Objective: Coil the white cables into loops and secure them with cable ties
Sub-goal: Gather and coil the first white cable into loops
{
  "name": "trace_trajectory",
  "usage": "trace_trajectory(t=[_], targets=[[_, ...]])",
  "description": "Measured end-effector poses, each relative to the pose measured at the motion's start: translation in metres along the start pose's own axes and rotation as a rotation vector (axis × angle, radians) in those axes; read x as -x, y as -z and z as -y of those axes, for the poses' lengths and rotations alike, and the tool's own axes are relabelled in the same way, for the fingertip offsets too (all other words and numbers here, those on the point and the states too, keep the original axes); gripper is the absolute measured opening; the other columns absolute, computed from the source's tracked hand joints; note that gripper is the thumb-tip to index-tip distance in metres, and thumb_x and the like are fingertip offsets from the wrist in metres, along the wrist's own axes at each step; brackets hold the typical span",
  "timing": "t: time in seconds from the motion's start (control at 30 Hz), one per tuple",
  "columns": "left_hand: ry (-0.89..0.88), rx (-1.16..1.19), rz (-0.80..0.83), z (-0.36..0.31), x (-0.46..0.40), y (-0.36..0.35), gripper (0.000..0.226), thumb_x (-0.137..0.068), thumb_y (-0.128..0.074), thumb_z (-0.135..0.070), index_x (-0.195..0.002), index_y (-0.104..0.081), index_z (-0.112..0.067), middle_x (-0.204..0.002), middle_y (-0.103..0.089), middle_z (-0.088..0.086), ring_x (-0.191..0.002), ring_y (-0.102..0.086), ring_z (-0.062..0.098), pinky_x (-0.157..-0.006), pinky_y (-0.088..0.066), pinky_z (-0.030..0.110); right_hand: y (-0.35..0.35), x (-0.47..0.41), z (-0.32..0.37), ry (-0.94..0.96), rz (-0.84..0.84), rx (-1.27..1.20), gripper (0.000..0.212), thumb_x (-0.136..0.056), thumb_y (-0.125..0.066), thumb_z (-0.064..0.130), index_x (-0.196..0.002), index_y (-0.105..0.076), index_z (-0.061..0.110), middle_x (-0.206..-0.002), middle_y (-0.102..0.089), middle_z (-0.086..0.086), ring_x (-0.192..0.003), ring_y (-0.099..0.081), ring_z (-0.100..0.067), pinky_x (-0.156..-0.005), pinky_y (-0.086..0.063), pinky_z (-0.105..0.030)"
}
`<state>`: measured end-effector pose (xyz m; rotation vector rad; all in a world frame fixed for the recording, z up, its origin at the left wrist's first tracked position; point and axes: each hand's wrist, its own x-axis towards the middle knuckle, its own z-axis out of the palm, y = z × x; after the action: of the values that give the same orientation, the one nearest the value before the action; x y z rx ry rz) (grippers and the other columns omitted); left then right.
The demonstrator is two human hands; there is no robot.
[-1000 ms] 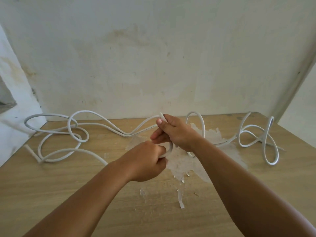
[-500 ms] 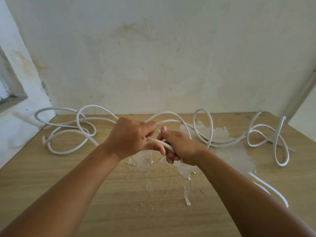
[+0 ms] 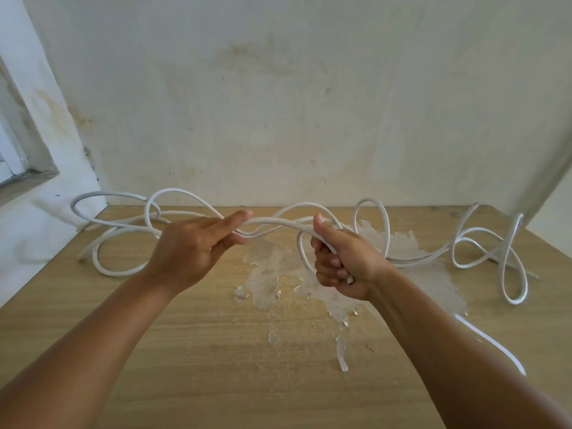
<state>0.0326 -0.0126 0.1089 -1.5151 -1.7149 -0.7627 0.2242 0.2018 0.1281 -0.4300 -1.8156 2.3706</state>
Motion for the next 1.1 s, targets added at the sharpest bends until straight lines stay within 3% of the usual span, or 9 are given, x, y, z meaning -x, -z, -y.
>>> trace_trajectory(t=[0.07, 0.13, 0.3, 0.47, 0.57, 0.7, 0.87, 0.97, 1.1], targets=[[0.203, 0.07, -0.043, -0.009, 0.0, -0.011, 0.036, -0.102, -0.05, -0.032, -0.13, -0.068, -0.017, -0.086, -0.074, -0.013, -0.073, -0.068, 0.004, -0.063, -0.053, 0.024, -0.006, 0.003, 0.002, -0.01, 0.031, -0.044, 0.044, -0.088, -0.061, 0.053, -0.073, -0.052, 0.013, -0.044, -0.031, 0.002, -0.033, -0.027, -0.01, -0.043, -0.027, -0.024], [0.331, 0.047, -0.068, -0.013, -0.008, -0.022, 0.035, -0.105, -0.044, -0.036, -0.122, -0.069, -0.019, -0.084, -0.073, -0.006, -0.07, -0.066, 0.014, -0.061, -0.046, 0.026, -0.013, 0.003, 0.002, -0.023, 0.094, -0.121, 0.043, -0.09, -0.059, 0.051, -0.073, -0.051, 0.013, -0.042, -0.032, 0.003, -0.031, -0.029, -0.009, -0.04, -0.03, -0.023], [0.452, 0.098, 0.076, -0.013, -0.02, -0.041, 0.037, -0.106, -0.038, -0.045, -0.11, -0.066, -0.02, -0.064, -0.06, -0.005, -0.056, -0.056, 0.022, -0.053, -0.045, 0.034, -0.016, 0.01, -0.005, -0.042, 0.252, -0.289, 0.045, -0.094, -0.054, 0.055, -0.073, -0.051, 0.015, -0.039, -0.034, 0.007, -0.029, -0.033, -0.005, -0.038, -0.027, -0.022], [0.59, 0.303, 0.137, -0.022, -0.024, -0.061, 0.028, -0.107, -0.043, -0.041, -0.11, -0.069, -0.03, -0.089, -0.075, -0.012, -0.078, -0.068, 0.015, -0.072, -0.053, 0.037, -0.03, 0.015, -0.009, 0.025, 0.318, -0.475, 0.046, -0.093, -0.054, 0.057, -0.07, -0.053, 0.017, -0.035, -0.035, 0.009, -0.026, -0.032, -0.004, -0.034, -0.026, -0.02], [0.627, 0.393, 0.16, -0.03, -0.026, -0.068, 0.028, -0.108, -0.044, -0.036, -0.113, -0.07, -0.03, -0.089, -0.071, -0.022, -0.081, -0.065, 0.001, -0.073, -0.048, 0.029, -0.041, 0.014, -0.009, 0.086, 0.235, -0.61, 0.045, -0.099, -0.05, 0.051, -0.068, -0.05, 0.019, -0.033, -0.032, 0.009, -0.024, -0.03, -0.004, -0.032, -0.023, -0.019], [0.67, 0.513, 0.156, -0.031, -0.013, -0.073, 0.028, -0.109, -0.042, -0.036, -0.13, -0.061, -0.036, -0.062, -0.059, -0.009, -0.054, -0.054, 0.011, -0.059, -0.047, 0.035, -0.043, 0.011, -0.004, 0.201, 0.059, -0.73, 0.042, -0.098, -0.054, 0.046, -0.067, -0.049, 0.018, -0.033, -0.029, 0.009, -0.023, -0.027, -0.005, -0.031, -0.021, -0.019], [0.7, 0.381, 0.09, -0.035, 0.019, -0.078, 0.044, -0.106, -0.033, -0.039, -0.137, -0.06, -0.022, -0.062, -0.056, -0.006, -0.056, -0.056, 0.016, -0.052, -0.046, 0.028, -0.038, 0.01, 0.018, 0.314, -0.042, -0.817, 0.042, -0.098, -0.057, 0.04, -0.063, -0.053, 0.018, -0.035, -0.029, 0.008, -0.025, -0.025, -0.006, -0.033, -0.023, -0.02], [0.699, 0.326, 0.111, -0.042, 0.023, -0.082, 0.051, -0.104, -0.031, -0.043, -0.137, -0.06, -0.019, -0.056, -0.051, -0.008, -0.046, -0.052, 0.01, -0.045, -0.038, 0.02, -0.04, 0.007, 0.021, 0.336, -0.086, -0.811, 0.042, -0.1, -0.056, 0.039, -0.063, -0.052, 0.018, -0.035, -0.028, 0.008, -0.026, -0.024, -0.006, -0.033, -0.025, -0.021], [0.633, 0.196, 0.291, -0.051, 0.014, -0.083, 0.042, -0.108, -0.034, -0.037, -0.131, -0.061, -0.015, -0.058, -0.052, -0.008, -0.049, -0.053, 0.014, -0.048, -0.038, 0.03, -0.034, 0.002, 0.018, 0.383, -0.126, -0.744, 0.041, -0.101, -0.054, 0.038, -0.065, -0.051, 0.018, -0.036, -0.029, 0.007, -0.027, -0.024, -0.006, -0.035, -0.027, -0.022]])
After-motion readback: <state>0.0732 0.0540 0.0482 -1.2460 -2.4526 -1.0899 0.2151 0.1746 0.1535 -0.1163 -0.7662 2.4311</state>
